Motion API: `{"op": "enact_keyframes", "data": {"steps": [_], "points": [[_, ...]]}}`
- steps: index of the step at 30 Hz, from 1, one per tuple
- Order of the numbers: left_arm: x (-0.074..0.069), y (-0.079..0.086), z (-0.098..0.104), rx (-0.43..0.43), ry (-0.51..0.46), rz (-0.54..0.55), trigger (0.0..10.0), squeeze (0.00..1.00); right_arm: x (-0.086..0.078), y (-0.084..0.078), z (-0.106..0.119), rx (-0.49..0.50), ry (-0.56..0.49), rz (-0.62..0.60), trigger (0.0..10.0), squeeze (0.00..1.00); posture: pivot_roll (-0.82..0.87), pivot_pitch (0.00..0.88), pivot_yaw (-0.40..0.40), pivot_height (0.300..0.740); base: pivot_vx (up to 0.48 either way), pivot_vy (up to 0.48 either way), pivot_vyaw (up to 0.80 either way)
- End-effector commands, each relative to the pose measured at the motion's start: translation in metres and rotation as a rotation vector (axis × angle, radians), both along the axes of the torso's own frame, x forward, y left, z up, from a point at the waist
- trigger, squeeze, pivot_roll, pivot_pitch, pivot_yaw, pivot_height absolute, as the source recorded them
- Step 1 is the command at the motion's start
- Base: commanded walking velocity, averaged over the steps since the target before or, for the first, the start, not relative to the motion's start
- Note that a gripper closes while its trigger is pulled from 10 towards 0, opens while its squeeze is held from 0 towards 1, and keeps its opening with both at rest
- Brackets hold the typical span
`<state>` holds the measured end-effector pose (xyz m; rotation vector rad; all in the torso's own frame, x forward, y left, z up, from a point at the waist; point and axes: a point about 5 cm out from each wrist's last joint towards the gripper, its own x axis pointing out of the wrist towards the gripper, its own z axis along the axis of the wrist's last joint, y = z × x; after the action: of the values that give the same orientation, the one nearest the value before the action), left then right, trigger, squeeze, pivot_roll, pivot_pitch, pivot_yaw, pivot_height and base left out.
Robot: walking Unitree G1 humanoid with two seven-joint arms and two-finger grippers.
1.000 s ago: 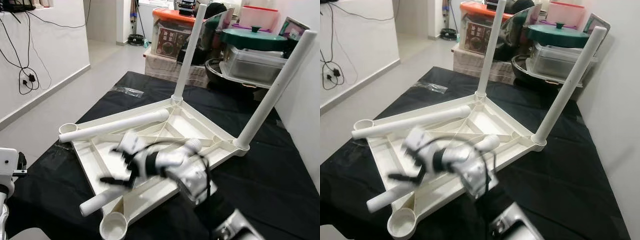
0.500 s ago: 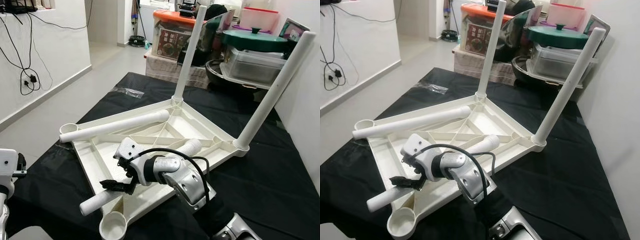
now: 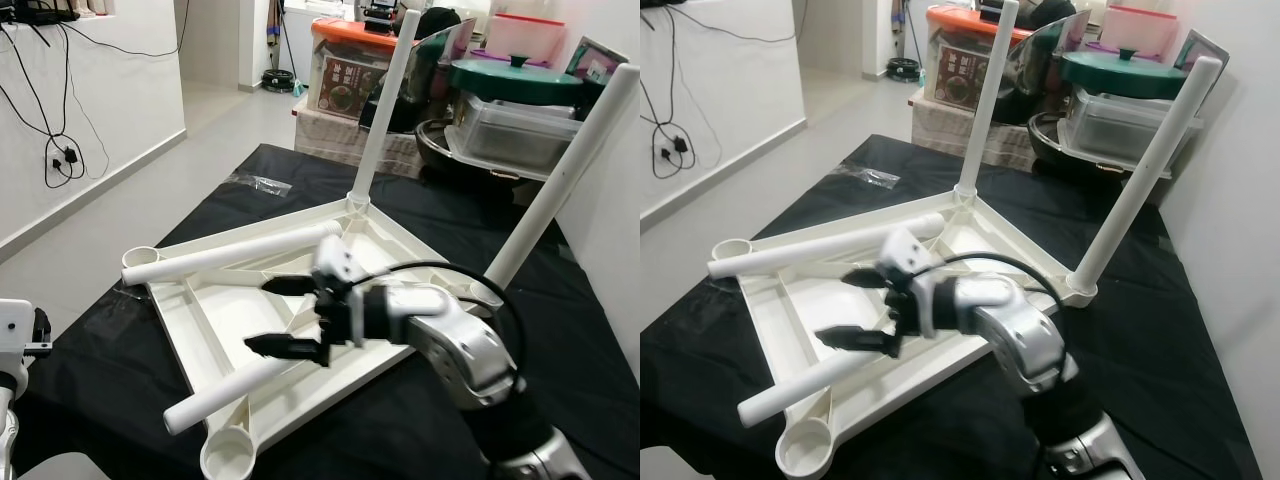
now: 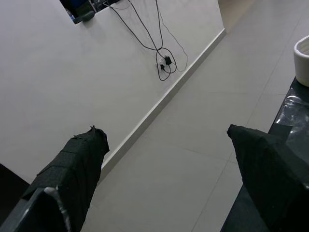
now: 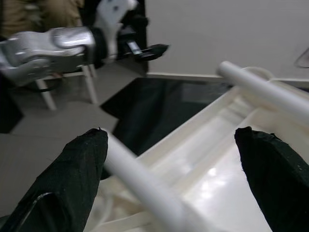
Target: Building children table
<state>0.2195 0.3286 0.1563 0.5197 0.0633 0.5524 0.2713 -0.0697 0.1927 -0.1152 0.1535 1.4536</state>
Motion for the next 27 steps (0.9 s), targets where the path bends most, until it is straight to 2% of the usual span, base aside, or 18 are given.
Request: {"op": "enact_keyframes", "data": {"steps": [1,2,5,6,7,8,10,12,15,21,22,23,24,27], "points": [[-0.001,-0.001,-0.005,-0.006,0.019,0.004,10.0,0.00,-0.010,-0.008,-0.005,-0.043,-0.004,0.066,10.0,0.00,0.06,0.000,-0.123,0.740,0.000,0.000,0.00],[-0.001,-0.001,-0.005,-0.006,0.019,0.004,10.0,0.00,-0.010,-0.008,-0.005,-0.043,-0.004,0.066,10.0,0.00,0.06,0.000,-0.123,0.740,0.000,0.000,0.00],[0.000,0.001,-0.004,-0.002,0.018,0.006,10.0,0.00,-0.020,-0.027,-0.025,-0.169,0.001,0.114,10.0,0.00,0.06,0.000,-0.122,0.740,0.000,0.000,0.00],[0.000,0.001,-0.004,-0.002,0.018,0.006,10.0,0.00,-0.020,-0.027,-0.025,-0.169,0.001,0.114,10.0,0.00,0.06,0.000,-0.122,0.740,0.000,0.000,0.00],[0.000,0.002,-0.004,-0.001,0.018,0.007,10.0,0.00,-0.027,-0.034,-0.028,-0.204,0.012,0.160,10.0,0.00,0.06,0.000,-0.122,0.740,0.000,0.000,0.00],[0.000,0.002,-0.004,-0.001,0.018,0.007,10.0,0.00,-0.027,-0.034,-0.028,-0.204,0.012,0.160,10.0,0.00,0.06,0.000,-0.122,0.740,0.000,0.000,0.00],[-0.001,0.005,-0.003,0.003,0.017,0.012,10.0,0.00,-0.040,-0.045,-0.032,-0.261,0.028,0.255,10.0,0.00,0.05,0.000,-0.122,0.740,0.000,0.000,0.00],[-0.001,0.006,-0.003,0.004,0.017,0.015,10.0,0.00,-0.046,-0.048,-0.035,-0.295,0.033,0.301,10.0,0.00,0.05,0.000,-0.121,0.740,0.000,0.000,0.00],[-0.001,0.006,-0.002,0.005,0.016,0.016,10.0,0.00,-0.045,-0.049,-0.039,-0.333,0.020,0.318,10.0,0.00,0.06,0.000,-0.125,0.740,0.000,0.000,0.00],[0.000,0.007,-0.001,0.008,0.010,0.020,10.0,0.00,-0.035,-0.041,-0.039,-0.360,-0.039,0.349,10.0,0.00,0.06,0.000,-0.120,0.740,0.000,0.000,0.00],[0.002,0.008,-0.001,0.008,0.009,0.019,10.0,0.00,-0.024,-0.027,-0.037,-0.351,-0.087,0.328,10.0,0.00,0.06,0.000,-0.117,0.740,0.000,0.000,0.00],[0.002,0.008,-0.001,0.008,0.009,0.019,10.0,0.00,-0.024,-0.027,-0.037,-0.351,-0.087,0.328,10.0,0.00,0.06,0.000,-0.117,0.740,0.000,0.000,0.00],[0.004,0.007,0.000,0.009,0.007,0.015,10.0,0.00,-0.018,-0.013,-0.038,-0.338,-0.114,0.313,10.0,0.00,0.07,0.000,-0.115,0.740,0.000,0.000,0.00],[0.006,0.006,0.001,0.010,0.003,0.010,10.0,0.00,-0.017,-0.004,-0.042,-0.331,-0.126,0.322,10.0,0.00,0.08,0.000,-0.119,0.740,0.000,0.000,0.00]]}}
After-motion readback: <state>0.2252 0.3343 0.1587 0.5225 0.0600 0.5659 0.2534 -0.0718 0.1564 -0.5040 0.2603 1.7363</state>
